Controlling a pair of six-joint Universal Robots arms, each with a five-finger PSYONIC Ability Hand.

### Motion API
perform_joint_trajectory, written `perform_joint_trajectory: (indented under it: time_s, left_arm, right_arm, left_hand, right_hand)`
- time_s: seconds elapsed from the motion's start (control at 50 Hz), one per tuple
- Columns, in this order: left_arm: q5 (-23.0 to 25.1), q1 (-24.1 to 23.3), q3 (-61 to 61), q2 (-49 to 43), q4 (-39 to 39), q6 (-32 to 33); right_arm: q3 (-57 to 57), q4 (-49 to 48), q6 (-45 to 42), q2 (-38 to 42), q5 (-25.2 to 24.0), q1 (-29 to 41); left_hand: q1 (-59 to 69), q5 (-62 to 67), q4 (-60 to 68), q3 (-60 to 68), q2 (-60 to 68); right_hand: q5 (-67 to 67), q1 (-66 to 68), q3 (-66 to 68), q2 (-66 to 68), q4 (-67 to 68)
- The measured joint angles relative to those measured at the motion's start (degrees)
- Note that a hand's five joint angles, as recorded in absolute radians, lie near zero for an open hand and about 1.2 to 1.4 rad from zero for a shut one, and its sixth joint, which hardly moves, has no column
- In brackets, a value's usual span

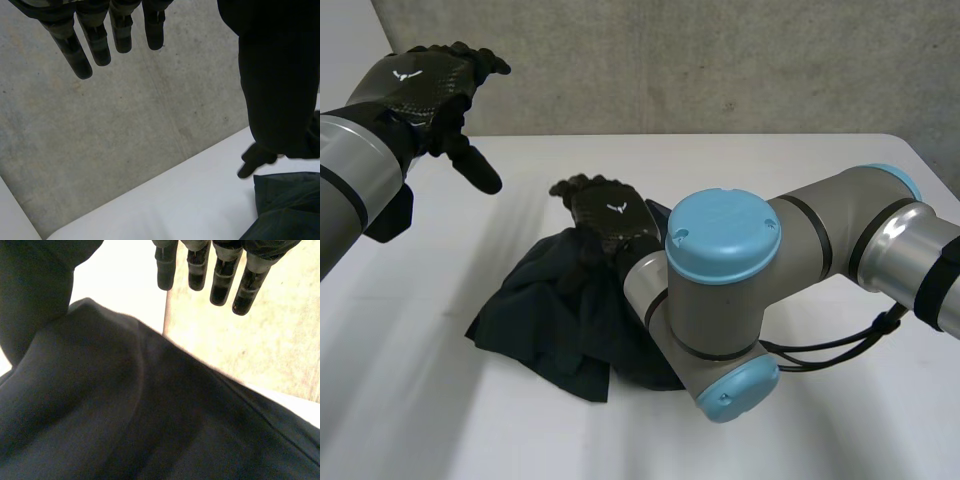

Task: Fold the shorts.

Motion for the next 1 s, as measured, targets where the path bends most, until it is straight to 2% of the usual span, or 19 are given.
perform_joint_trajectory:
  time_s: [0.08, 0.1, 0.16, 0.24, 0.26, 0.42, 0.52, 0.62, 0.72, 0.86, 0.92, 1.0]
  left_arm:
    - [-0.1, -0.1, -0.3, -0.2, -0.2, 0.0]
    - [-0.2, -0.3, -0.8, -0.3, -0.5, -0.1]
    - [-0.4, -0.5, -2.1, -0.4, -1.3, -0.3]
    - [-1.0, -0.7, -4.2, -0.4, -2.0, -0.9]
    - [-1.7, -0.8, -6.3, -0.3, -2.4, -1.9]
    - [-4.1, -1.2, -18.3, -0.4, -0.6, -10.8]
    - [-3.8, -2.3, -24.5, -0.5, 2.3, -14.9]
    - [-3.0, -5.0, -28.2, -1.5, 5.7, -16.7]
    - [-3.1, -6.0, -28.4, -3.3, 7.2, -16.7]
    - [-6.1, -6.6, -26.5, -9.2, 10.3, -15.9]
    - [-8.1, -6.5, -25.4, -10.9, 11.2, -15.8]
    - [-9.6, -6.5, -24.6, -11.9, 12.2, -15.7]
  right_arm:
    - [0.0, 1.0, -0.7, 0.0, -0.3, -0.1]
    - [2.7, 6.4, -5.9, -4.5, -1.3, -1.8]
    - [6.7, 10.1, -9.8, -9.8, -1.7, -4.4]
    - [8.7, 11.5, -11.3, -12.0, -1.8, -5.6]
    - [15.1, 14.1, -15.0, -18.2, -2.0, -8.9]
    - [32.0, 13.9, -22.3, -25.8, -2.4, -11.9]
    - [39.4, 11.0, -24.0, -26.4, -3.7, -12.0]
    - [46.0, 3.7, -24.1, -26.0, -6.2, -12.1]
    - [47.9, -1.3, -23.9, -25.3, -7.0, -12.1]
    - [47.7, -7.5, -23.8, -20.9, -7.0, -11.8]
    - [47.0, -8.8, -23.8, -18.8, -6.8, -11.9]
    - [46.6, -10.6, -23.9, -17.0, -6.6, -12.0]
  left_hand:
    - [0.0, 0.0, 0.0, 0.0, 0.0]
    - [0.0, 0.0, 0.0, 0.0, 0.0]
    - [0.0, 0.0, 0.0, 0.0, 0.0]
    - [0.0, 0.0, 0.0, 0.0, 0.0]
    - [0.0, 0.0, 0.0, 0.0, 0.0]
    - [2.4, 1.5, 1.9, 1.3, 2.5]
    - [6.6, 5.4, 6.1, 5.4, 6.6]
    - [8.0, 7.0, 7.7, 6.9, 8.0]
    - [8.0, 7.0, 7.7, 6.9, 8.0]
    - [8.0, 7.7, 8.2, 7.6, 8.7]
    - [13.5, 12.2, 12.8, 12.6, 13.6]
    - [25.9, 23.9, 25.0, 24.4, 25.8]
  right_hand:
    - [-0.2, -0.1, -0.2, -0.3, 0.0]
    - [-0.2, -0.1, -0.2, -0.3, 0.0]
    - [-0.2, -0.1, -0.2, -0.3, 0.0]
    - [-0.2, -0.1, -0.2, -0.3, 0.0]
    - [-0.2, -0.1, -0.2, -0.3, 0.0]
    - [5.3, 5.3, 7.5, 6.7, 6.3]
    - [5.7, 5.6, 7.7, 6.7, 6.6]
    - [6.0, 6.2, 7.7, 6.7, 6.6]
    - [6.1, 6.2, 7.7, 6.7, 6.6]
    - [7.5, 7.1, 9.7, 8.7, 8.4]
    - [9.7, 9.9, 12.3, 11.4, 11.1]
    - [12.7, 12.3, 15.5, 15.0, 14.5]
